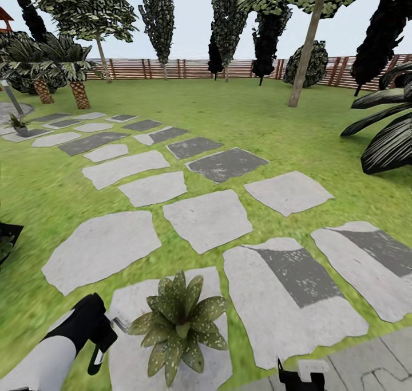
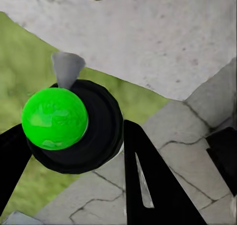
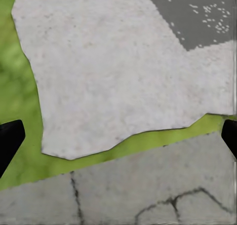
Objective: Pick up the pesticide atomizer in the garden and spray insectifuge to fully cover both potted plants in the garden.
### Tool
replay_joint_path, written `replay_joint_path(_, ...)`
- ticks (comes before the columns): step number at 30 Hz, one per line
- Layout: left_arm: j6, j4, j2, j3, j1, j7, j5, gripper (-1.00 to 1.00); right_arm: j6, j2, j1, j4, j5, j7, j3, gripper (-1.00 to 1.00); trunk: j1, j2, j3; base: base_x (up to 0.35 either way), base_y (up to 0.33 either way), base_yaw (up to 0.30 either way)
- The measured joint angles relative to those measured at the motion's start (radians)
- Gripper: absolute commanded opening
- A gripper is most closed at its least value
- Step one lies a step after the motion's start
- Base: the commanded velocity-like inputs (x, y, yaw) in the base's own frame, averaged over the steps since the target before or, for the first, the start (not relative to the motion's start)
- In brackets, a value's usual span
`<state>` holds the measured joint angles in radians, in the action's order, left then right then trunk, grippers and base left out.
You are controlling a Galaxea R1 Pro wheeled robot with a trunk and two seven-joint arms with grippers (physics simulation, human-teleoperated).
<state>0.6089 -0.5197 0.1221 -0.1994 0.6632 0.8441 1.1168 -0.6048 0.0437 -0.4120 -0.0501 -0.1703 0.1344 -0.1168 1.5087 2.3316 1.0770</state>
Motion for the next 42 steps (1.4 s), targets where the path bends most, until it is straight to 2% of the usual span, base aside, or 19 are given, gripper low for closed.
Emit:
replay_joint_path(3, 0.0, 0.001, 0.0, 0.008, 0.001, 0.033, 0.008, -1.0, 0.0, -0.001, 0.0, 0.0, 0.0, 0.001, 0.0, 1.0, 0.0, 0.0, 0.0, -0.307, -0.121, 0.0)
replay_joint_path(5, 0.008, -0.001, 0.003, 0.027, 0.004, 0.088, 0.042, -1.0, 0.0, -0.003, 0.0, 0.0, 0.001, 0.001, 0.0, 1.0, 0.0, 0.0, 0.0, -0.311, -0.06, 0.0)
replay_joint_path(8, 0.033, -0.002, 0.004, 0.03, 0.036, 0.117, 0.08, -1.0, 0.0, -0.004, 0.0, 0.0, 0.001, 0.001, 0.0, 1.0, 0.0, 0.0, 0.0, -0.281, -0.012, 0.0)
replay_joint_path(11, 0.076, -0.002, -0.017, 0.031, 0.079, 0.158, 0.166, -1.0, 0.0, -0.004, 0.0, 0.0, 0.001, 0.001, 0.0, 1.0, 0.0, 0.0, 0.0, -0.072, -0.001, 0.0)
replay_joint_path(13, 0.087, -0.002, -0.041, 0.031, 0.101, 0.181, 0.228, -1.0, 0.0, -0.004, 0.0, 0.0, 0.001, 0.001, 0.0, 1.0, 0.0, 0.0, 0.0, -0.009, 0.0, 0.0)
replay_joint_path(15, 0.091, -0.003, -0.082, 0.034, 0.113, 0.235, 0.316, -1.0, 0.0, -0.004, 0.0, 0.0, 0.001, 0.001, 0.0, 1.0, -0.001, 0.0, 0.0, -0.001, 0.0, 0.0)
replay_joint_path(17, 0.098, -0.007, -0.099, 0.037, 0.123, 0.289, 0.388, -1.0, 0.0, -0.004, 0.0, 0.0, 0.001, 0.001, 0.0, 1.0, -0.001, 0.0, 0.0, 0.0, 0.0, 0.0)
replay_joint_path(19, 0.102, -0.038, -0.106, 0.037, 0.134, 0.346, 0.425, -1.0, 0.0, -0.004, 0.0, 0.0, 0.001, 0.001, 0.0, 1.0, -0.001, 0.0, 0.0, 0.0, 0.0, 0.0)
replay_joint_path(21, 0.105, -0.056, -0.111, 0.036, 0.136, 0.366, 0.433, -1.0, 0.0, -0.005, 0.0, 0.0, 0.001, 0.001, 0.0, 1.0, -0.001, 0.0, 0.0, 0.032, 0.0, 0.007)
replay_joint_path(27, 0.105, -0.058, -0.114, 0.036, 0.131, 0.369, 0.438, -1.0, 0.0, -0.005, 0.0, 0.0, 0.001, 0.001, 0.0, 1.0, -0.001, 0.0, 0.0, 0.185, -0.037, 0.048)
replay_joint_path(31, 0.104, -0.054, -0.112, 0.038, 0.123, 0.368, 0.46, -1.0, 0.0, -0.005, 0.0, 0.0, 0.001, 0.001, 0.0, 1.0, -0.001, 0.0, 0.0, 0.012, -0.003, 0.006)
replay_joint_path(42, 0.104, -0.04, -0.107, 0.039, 0.116, 0.361, 0.462, -1.0, -0.001, -0.005, 0.0, 0.0, 0.001, 0.0, 0.0, 1.0, -0.001, 0.0, 0.0, 0.097, 0.0, 0.107)
